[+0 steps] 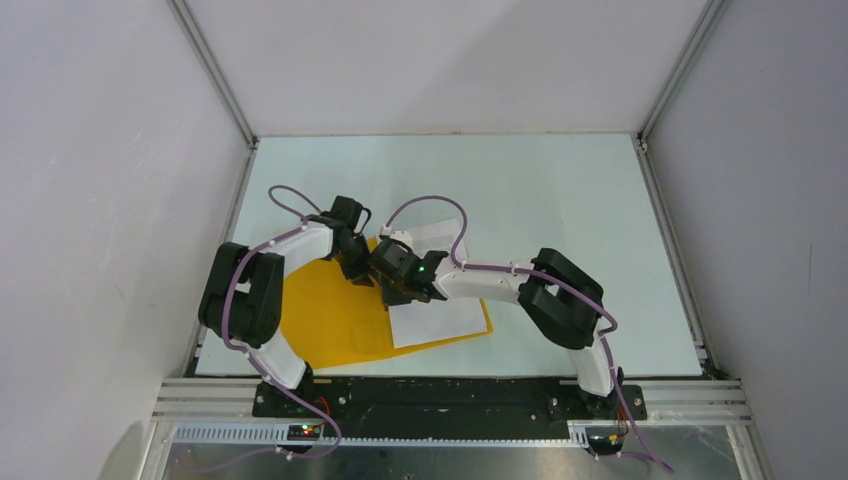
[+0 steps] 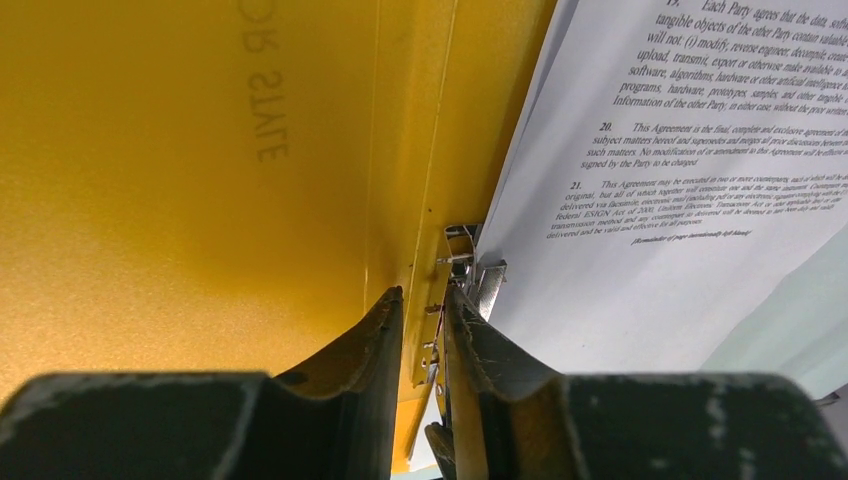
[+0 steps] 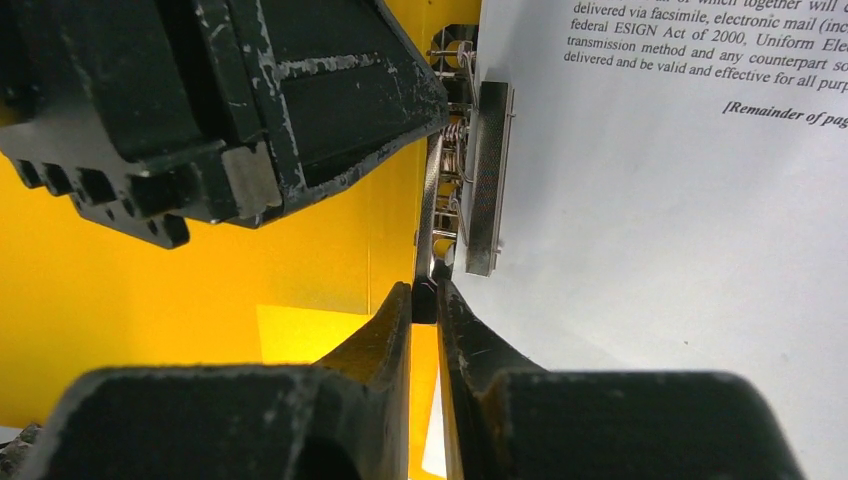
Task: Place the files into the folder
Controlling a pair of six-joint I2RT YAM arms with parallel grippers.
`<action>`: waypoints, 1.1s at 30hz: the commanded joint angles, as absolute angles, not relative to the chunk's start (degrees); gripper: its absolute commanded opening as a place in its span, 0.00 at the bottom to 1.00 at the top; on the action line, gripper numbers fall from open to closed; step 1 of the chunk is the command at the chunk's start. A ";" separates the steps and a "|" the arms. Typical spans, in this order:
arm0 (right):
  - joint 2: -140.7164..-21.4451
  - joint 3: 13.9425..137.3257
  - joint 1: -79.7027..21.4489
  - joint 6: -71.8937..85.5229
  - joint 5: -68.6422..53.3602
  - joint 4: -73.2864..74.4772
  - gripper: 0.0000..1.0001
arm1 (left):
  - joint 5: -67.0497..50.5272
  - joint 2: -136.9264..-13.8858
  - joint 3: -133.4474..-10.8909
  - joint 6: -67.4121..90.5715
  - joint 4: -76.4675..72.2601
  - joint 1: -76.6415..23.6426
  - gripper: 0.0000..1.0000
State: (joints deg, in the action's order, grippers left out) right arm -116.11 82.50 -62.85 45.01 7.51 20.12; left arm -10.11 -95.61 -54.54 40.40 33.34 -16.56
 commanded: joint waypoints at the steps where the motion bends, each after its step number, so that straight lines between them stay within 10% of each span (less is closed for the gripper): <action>1: -120.44 79.74 -62.93 44.73 9.92 28.40 0.10 | -11.54 -94.49 -55.83 38.58 34.05 -17.07 0.29; 12: -121.85 79.73 -62.38 44.91 9.13 27.88 0.09 | -15.03 -91.20 -54.77 37.99 34.05 -17.56 0.31; 33: -122.78 79.72 -61.87 44.23 9.60 27.49 0.08 | -12.56 -95.57 -51.67 40.94 33.46 -21.05 0.04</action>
State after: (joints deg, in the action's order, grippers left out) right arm -118.10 82.32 -62.57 46.13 6.83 20.67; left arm -11.84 -93.78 -52.90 40.45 32.53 -18.37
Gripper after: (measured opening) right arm 0.150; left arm 0.058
